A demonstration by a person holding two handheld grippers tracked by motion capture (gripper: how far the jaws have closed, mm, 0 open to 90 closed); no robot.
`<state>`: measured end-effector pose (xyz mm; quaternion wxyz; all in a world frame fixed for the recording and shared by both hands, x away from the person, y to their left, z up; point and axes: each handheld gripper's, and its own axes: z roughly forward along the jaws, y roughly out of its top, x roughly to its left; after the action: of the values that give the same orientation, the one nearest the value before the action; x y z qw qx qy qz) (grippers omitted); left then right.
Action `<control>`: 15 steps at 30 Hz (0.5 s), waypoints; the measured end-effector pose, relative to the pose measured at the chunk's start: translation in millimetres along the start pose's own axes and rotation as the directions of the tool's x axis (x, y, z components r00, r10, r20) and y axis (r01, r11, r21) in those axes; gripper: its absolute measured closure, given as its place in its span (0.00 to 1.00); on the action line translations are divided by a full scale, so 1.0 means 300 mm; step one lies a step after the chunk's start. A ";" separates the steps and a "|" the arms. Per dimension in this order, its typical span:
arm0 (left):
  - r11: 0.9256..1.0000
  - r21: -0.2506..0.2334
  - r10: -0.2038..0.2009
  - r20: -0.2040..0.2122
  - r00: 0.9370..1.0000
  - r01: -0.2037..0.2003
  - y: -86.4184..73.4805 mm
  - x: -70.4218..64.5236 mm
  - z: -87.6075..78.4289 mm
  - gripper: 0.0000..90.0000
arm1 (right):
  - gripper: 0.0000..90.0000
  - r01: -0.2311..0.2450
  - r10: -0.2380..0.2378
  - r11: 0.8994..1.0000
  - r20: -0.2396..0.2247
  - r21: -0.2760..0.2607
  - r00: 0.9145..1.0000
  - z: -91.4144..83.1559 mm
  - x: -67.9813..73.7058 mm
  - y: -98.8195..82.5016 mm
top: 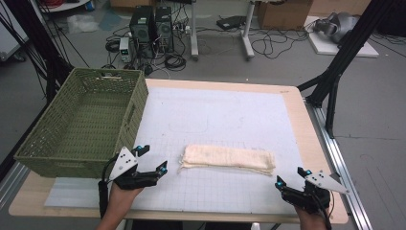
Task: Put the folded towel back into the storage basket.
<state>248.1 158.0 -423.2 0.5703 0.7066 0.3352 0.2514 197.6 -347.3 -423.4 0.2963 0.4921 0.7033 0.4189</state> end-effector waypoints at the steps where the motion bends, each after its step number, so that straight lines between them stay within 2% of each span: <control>1: 1.000 0.000 0.000 0.000 1.000 0.000 0.000 0.000 0.000 0.20 | 0.19 0.003 -0.003 1.000 0.000 -0.001 1.000 0.000 -0.001 0.000; 11: 1.000 0.010 0.003 0.003 1.000 -0.003 -0.001 -0.006 0.004 0.20 | 0.19 -0.002 0.002 1.000 -0.003 -0.007 1.000 -0.003 -0.002 -0.001; 15: 0.999 0.035 -0.016 0.021 1.000 0.015 -0.006 -0.007 0.018 0.22 | 0.19 -0.003 0.003 1.000 -0.008 -0.006 1.000 0.002 -0.005 -0.001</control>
<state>250.4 153.1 -426.2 0.5635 0.7162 0.3389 0.2336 198.4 -348.5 -423.8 0.2946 0.4905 0.7023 0.4235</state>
